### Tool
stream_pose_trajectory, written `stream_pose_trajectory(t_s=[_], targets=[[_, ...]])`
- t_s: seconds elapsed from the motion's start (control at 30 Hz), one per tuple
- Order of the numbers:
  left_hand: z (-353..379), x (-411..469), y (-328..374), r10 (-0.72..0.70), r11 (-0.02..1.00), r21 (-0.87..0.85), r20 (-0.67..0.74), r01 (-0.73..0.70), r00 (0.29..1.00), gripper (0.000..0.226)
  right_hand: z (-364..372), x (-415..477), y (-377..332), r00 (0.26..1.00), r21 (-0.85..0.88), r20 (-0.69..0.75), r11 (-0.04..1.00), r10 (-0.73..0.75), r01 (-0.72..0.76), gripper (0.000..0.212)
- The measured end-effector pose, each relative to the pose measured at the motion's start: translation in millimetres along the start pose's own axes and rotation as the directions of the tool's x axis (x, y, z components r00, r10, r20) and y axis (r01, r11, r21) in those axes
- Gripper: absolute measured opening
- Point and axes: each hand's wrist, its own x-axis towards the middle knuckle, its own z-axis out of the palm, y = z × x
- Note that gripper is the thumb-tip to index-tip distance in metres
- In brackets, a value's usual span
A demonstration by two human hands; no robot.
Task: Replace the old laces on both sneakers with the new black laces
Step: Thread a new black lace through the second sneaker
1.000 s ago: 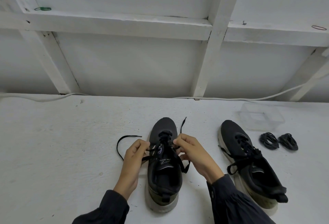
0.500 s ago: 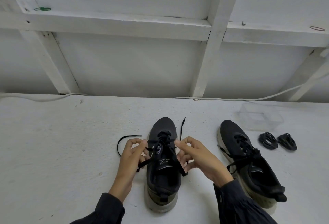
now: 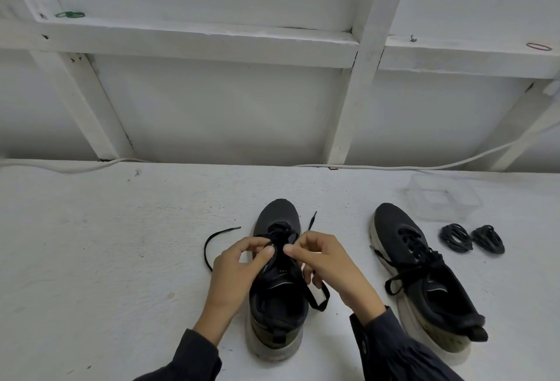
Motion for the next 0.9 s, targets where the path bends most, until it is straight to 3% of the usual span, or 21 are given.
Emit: stream_pose_trajectory(t_s=[0.07, 0.17, 0.33, 0.5, 0.6, 0.7, 0.9], targets=[[0, -1, -1, 0.007, 1.0, -0.02, -0.007, -0.007, 1.0, 0.005, 1, 0, 0, 1.0, 0.007, 0.019, 1.0, -0.003, 0.002, 0.021], [-2, -4, -1, -0.042, 0.981, -0.187, 0.016, 0.044, 0.999, 0.005, -4, 0, 1, 0.999, 0.039, 0.047, 0.999, 0.017, -0.019, 0.02], [-5, -6, -6, -0.052, 0.941, -0.325, 0.127, 0.091, 0.991, 0.021, -3, -1, 4, 0.996, 0.084, 0.067, 0.995, 0.05, -0.055, 0.018], [-5, -2, -2, -0.021, 0.968, -0.243, 0.167, 0.062, 0.986, 0.03, -4, 1, 4, 0.997, 0.111, 0.068, 0.993, 0.036, -0.043, 0.014], [-3, 3, 3, -0.043, 0.986, -0.146, 0.213, 0.075, 0.976, 0.043, -6, 3, 2, 0.996, 0.069, 0.084, 0.997, 0.018, -0.024, 0.024], [1, 6, 8, -0.009, 1.0, -0.022, 0.205, 0.013, 0.979, 0.034, -7, 5, 0, 0.992, 0.008, 0.123, 1.0, -0.003, 0.002, 0.029], [2, 1, 4, -0.027, 0.981, -0.182, 0.194, 0.063, 0.981, 0.035, -12, 10, -2, 0.983, 0.015, 0.181, 1.0, -0.016, 0.013, 0.017]])
